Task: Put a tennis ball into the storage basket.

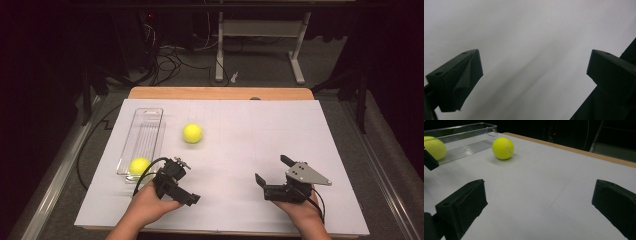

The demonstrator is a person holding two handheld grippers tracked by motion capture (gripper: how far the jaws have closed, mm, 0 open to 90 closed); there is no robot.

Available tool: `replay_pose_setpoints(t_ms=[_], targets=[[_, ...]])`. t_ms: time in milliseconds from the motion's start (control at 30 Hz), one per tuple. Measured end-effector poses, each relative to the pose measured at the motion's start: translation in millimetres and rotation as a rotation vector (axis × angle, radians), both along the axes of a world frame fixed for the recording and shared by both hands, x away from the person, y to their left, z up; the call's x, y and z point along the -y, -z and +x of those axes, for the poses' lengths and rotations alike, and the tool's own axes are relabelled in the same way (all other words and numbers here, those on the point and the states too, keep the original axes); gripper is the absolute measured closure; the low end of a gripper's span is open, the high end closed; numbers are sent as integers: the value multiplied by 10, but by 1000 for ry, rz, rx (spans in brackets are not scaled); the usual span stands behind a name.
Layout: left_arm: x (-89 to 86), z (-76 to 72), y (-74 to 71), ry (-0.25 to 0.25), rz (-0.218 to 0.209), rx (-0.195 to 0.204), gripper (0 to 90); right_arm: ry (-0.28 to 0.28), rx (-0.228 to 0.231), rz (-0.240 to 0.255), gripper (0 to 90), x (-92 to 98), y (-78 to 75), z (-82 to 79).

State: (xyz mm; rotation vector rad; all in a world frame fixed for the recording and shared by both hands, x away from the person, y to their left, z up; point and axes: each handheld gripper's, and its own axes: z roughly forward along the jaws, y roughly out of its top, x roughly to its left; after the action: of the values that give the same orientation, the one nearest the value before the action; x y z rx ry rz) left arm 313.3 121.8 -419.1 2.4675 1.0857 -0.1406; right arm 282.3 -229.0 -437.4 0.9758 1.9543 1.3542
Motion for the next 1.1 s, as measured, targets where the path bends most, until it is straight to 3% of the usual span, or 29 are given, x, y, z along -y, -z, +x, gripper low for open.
replay_pose_setpoints(t_ms=[333, 567, 867, 1100], targets=[[32, 212, -129, -42, -8, -15, 16, 26, -6, 5, 1, 185, 133, -65], [73, 368, -247, -84, -15, -15, 29, 11, -2, 8, 1, 180, 141, -81], [126, 589, -433, -124, 35, -20, 7, -15, 19, 21, 1, 172, 107, -110], [73, 796, -505, -191, 15, -38, 7, -26, 31, 36, 1, 195, 90, -119]])
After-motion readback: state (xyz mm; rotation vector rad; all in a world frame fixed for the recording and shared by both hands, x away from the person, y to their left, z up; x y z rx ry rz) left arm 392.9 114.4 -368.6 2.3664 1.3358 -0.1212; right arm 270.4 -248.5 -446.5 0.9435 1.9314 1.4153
